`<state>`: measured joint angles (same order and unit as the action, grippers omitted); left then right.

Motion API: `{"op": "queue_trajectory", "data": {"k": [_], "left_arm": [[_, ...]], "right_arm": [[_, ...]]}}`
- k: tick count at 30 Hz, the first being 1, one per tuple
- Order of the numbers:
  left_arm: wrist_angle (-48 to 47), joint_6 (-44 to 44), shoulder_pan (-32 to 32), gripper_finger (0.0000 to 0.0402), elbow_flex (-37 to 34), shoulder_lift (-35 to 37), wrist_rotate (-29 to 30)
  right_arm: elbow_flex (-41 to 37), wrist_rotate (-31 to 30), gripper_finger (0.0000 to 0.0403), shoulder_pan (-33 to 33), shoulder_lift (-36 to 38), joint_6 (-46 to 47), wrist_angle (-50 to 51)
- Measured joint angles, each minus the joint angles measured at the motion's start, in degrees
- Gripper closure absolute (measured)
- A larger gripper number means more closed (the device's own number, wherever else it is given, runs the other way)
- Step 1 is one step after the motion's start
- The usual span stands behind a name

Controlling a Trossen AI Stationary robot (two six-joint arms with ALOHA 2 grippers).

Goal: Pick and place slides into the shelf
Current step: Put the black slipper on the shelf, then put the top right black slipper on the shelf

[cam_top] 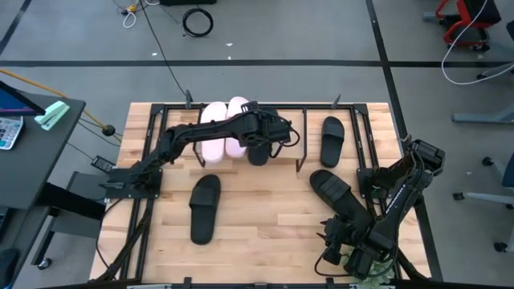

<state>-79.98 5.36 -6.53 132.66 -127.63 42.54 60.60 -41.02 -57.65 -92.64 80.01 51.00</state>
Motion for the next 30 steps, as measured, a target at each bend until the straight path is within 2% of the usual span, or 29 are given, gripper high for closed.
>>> {"op": "queue_trajectory", "data": {"k": [4,8,13,18,21,24,26,30], "left_arm": [[-0.96,1.42,1.19,0.0239,0.63,0.01,0.06],[-1.65,1.4,3.03,0.0215,1.84,0.22,0.22],[-3.28,2.26,5.11,0.0201,2.34,0.56,0.2],[-7.69,4.82,9.01,0.0206,2.36,1.93,-0.2],[-10.09,8.21,12.38,0.0215,2.26,2.89,-6.34],[-9.99,12.84,16.29,0.0223,2.33,4.02,-17.21],[-10.04,15.16,19.27,0.0228,2.36,4.33,-22.39],[-9.99,17.96,25.83,0.0234,2.34,4.33,-25.31]], "right_arm": [[0.0,0.01,0.0218,0.0,0.0,-0.02,0.0],[0.0,-0.01,0.0218,0.0,0.0,-0.02,0.01],[0.0,0.61,0.0218,0.0,0.0,-0.02,-0.09],[0.0,1.16,0.0218,-0.04,0.0,-0.29,-0.56],[0.0,1.19,0.0218,-0.28,0.0,-0.79,-1.14],[0.0,1.28,0.0218,-0.78,0.0,-0.83,-1.74],[0.02,1.36,0.0218,-1.03,-0.01,-0.75,-2.06],[0.07,2.77,0.0218,-1.64,0.0,-0.92,-1.9]]}}
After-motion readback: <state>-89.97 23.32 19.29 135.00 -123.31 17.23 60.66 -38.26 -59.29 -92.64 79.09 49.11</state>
